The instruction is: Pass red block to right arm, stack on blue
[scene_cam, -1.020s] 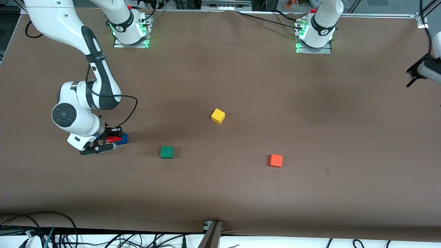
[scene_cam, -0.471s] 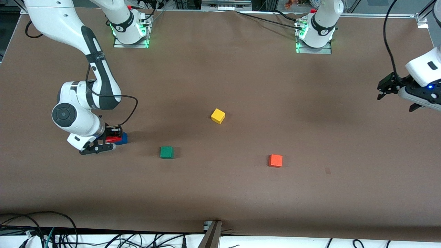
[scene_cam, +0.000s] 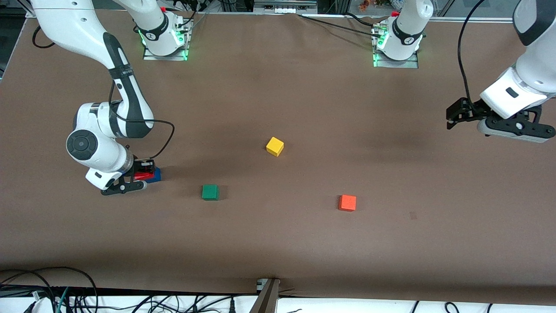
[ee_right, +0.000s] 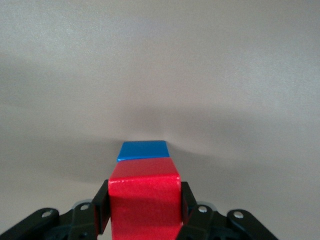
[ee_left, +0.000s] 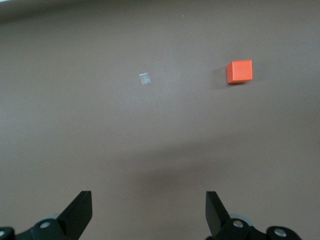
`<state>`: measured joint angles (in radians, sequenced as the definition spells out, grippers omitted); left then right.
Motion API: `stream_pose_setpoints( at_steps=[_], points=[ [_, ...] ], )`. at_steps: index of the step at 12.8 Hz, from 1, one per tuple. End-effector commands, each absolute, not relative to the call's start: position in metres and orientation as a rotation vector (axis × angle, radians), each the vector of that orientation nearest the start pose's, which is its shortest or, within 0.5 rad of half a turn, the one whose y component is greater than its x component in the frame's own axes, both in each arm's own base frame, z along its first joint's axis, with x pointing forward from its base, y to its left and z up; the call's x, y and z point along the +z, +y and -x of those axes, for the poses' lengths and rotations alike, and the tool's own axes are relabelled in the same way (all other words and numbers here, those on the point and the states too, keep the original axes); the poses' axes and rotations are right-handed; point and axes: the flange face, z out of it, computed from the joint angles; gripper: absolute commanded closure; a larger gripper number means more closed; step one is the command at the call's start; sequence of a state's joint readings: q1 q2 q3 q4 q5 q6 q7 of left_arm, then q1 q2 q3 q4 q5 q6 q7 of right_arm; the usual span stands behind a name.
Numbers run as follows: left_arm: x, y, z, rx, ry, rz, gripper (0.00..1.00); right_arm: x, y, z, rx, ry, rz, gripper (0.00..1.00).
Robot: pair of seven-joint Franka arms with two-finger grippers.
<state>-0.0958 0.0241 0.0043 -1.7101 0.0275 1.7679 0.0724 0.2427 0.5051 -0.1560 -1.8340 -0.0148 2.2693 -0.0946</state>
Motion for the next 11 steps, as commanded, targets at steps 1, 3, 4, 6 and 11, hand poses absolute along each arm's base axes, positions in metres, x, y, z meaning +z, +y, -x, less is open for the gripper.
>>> stream_pose_setpoints(
  at_steps=[1,3,4,6,11],
  points=[
    [0.576,-0.049,-0.569,-0.046,0.201,3.126,0.00,0.257,0.064,-0.630,0.087,-0.329,3.217,1.00],
    [0.613,-0.050,-0.562,-0.005,0.200,3.127,0.00,0.259,0.064,-0.631,0.078,-0.329,3.217,0.47],
    [0.626,-0.048,-0.560,-0.008,0.190,3.128,0.00,0.261,0.065,-0.633,0.070,-0.335,3.215,0.01],
    [0.627,-0.043,-0.560,0.003,0.070,3.189,0.00,0.272,0.066,-0.639,0.038,-0.336,3.214,0.00],
    [0.618,-0.023,-0.565,0.024,0.018,3.206,0.00,0.324,0.066,-0.641,-0.022,-0.325,3.204,0.00]
  ],
)
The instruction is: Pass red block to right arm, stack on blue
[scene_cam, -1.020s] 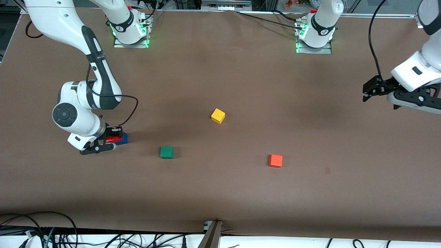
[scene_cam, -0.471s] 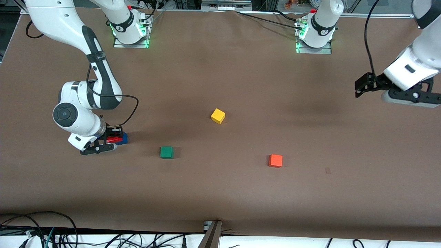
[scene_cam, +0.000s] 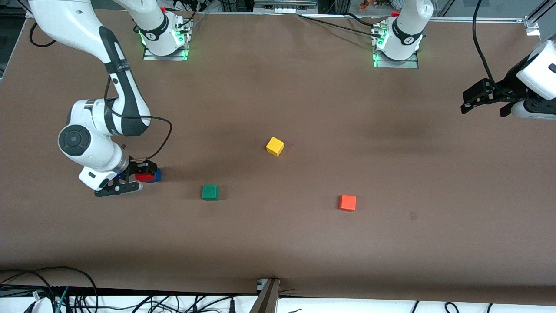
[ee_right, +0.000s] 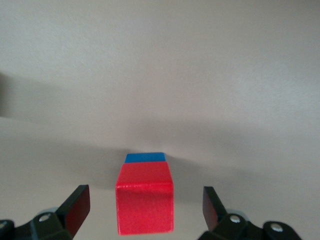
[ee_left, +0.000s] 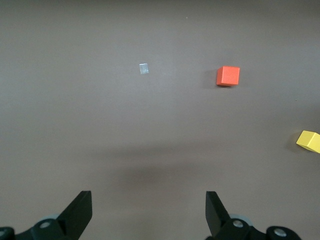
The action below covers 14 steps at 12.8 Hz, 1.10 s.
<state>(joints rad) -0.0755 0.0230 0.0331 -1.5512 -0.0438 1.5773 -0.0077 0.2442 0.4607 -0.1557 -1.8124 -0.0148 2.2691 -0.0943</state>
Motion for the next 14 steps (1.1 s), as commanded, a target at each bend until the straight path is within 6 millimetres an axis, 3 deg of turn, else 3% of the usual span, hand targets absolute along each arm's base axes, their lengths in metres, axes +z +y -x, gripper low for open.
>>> stream_pose_setpoints(
  at_steps=[1,4,7,8,11,14],
  points=[
    [0.616,-0.012,-0.567,0.033,-0.012,3.206,0.00,0.337,0.063,-0.643,-0.032,-0.316,3.203,0.00],
    [0.616,0.000,-0.567,0.037,-0.044,3.204,0.00,0.387,0.052,-0.647,0.067,-0.274,3.204,0.00],
    [0.616,0.000,-0.565,0.059,-0.057,3.202,0.00,0.462,0.051,-0.650,0.215,-0.254,3.198,0.00],
    [0.617,0.001,-0.565,0.057,-0.055,3.200,0.00,0.479,0.053,-0.648,0.240,-0.254,3.195,0.00],
    [0.627,0.000,-0.566,0.017,-0.042,3.192,0.00,0.522,0.051,-0.631,0.369,-0.229,3.182,0.00],
    [0.620,0.001,-0.568,0.034,-0.052,3.185,0.00,0.564,0.053,-0.606,0.437,-0.165,3.178,0.00]
  ],
)
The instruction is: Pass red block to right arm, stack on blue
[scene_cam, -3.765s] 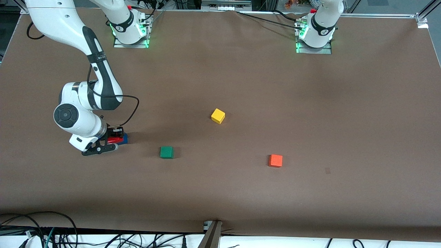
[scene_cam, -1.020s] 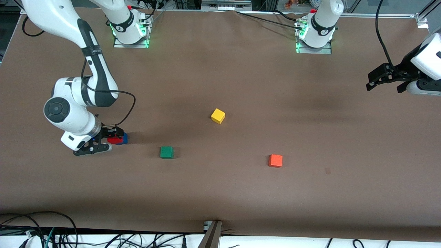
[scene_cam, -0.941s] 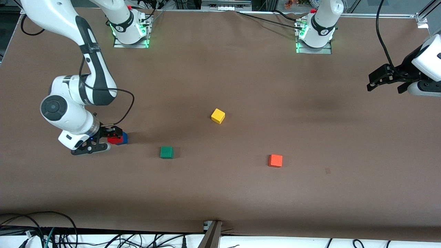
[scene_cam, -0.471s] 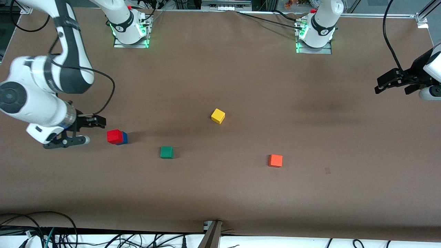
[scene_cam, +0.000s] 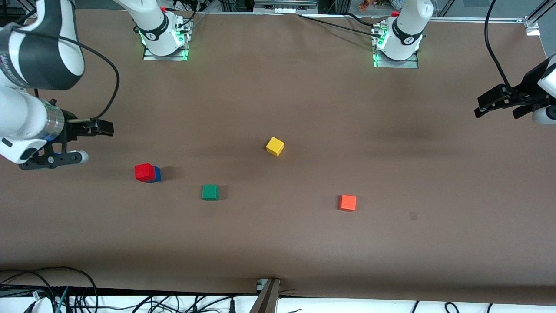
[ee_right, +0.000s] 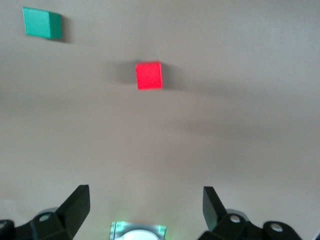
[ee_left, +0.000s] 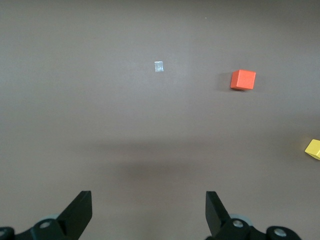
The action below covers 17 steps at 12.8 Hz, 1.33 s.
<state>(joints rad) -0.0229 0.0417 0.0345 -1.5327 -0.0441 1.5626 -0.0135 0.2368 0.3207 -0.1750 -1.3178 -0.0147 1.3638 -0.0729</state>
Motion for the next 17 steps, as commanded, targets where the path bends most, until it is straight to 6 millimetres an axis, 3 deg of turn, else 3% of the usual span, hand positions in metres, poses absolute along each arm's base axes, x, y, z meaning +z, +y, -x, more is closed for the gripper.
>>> stream_pose_setpoints(
  at_steps=[1,6,8,11,13,17],
  points=[
    [0.618,0.004,-0.569,0.039,-0.053,3.165,0.00,0.577,0.051,-0.592,0.446,-0.121,3.177,0.00],
    [0.612,0.008,-0.568,0.061,-0.027,3.084,0.00,0.632,0.045,-0.554,0.317,-0.149,3.154,0.00],
    [0.614,0.008,-0.569,0.052,-0.024,3.088,0.00,0.659,0.027,-0.534,0.237,-0.102,3.149,0.00],
    [0.614,0.007,-0.568,0.056,-0.025,3.089,0.00,0.649,0.007,-0.519,0.258,-0.059,3.113,0.00],
    [0.614,0.007,-0.568,0.059,-0.025,3.089,0.00,0.635,0.005,-0.512,0.326,-0.113,3.101,0.00],
    [0.613,0.006,-0.568,0.061,-0.024,3.095,0.00,0.632,-0.008,-0.529,0.326,-0.091,3.102,0.00]
  ],
)
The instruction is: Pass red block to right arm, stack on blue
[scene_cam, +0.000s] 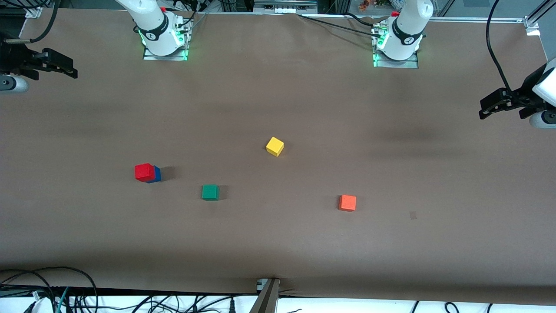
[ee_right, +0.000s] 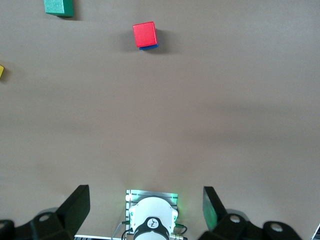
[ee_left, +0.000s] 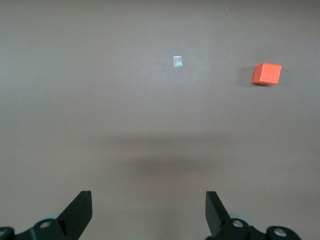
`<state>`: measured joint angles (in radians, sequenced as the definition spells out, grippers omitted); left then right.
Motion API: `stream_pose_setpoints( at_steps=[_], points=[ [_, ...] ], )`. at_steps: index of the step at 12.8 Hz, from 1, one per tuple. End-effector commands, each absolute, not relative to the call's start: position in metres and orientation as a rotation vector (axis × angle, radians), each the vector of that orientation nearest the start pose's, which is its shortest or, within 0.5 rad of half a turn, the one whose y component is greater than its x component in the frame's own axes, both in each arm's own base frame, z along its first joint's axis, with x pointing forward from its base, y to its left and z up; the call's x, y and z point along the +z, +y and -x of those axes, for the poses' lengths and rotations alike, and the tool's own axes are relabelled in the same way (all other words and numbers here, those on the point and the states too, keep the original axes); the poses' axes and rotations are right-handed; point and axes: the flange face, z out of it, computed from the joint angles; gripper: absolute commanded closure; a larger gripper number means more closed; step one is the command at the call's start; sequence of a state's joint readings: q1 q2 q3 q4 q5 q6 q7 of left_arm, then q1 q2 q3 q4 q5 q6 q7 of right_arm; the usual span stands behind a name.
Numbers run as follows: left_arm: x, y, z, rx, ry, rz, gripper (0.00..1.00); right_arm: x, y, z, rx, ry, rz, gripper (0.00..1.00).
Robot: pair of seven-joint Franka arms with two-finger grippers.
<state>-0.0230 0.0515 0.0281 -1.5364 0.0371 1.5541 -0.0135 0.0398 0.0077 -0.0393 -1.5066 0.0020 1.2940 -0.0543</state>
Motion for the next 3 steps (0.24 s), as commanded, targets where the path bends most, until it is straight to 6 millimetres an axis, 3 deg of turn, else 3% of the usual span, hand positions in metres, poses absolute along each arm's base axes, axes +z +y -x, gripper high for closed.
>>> stream_pose_setpoints(
  at_steps=[1,3],
  points=[
    [0.6126,0.0061,-0.5682,0.061,-0.022,3.097,0.00,0.6310,-0.0080,-0.5302,0.324,-0.096,3.102,0.00],
    [0.6119,0.0078,-0.5681,0.064,-0.029,3.096,0.00,0.6281,-0.0082,-0.5326,0.326,-0.095,3.103,0.00]
  ],
)
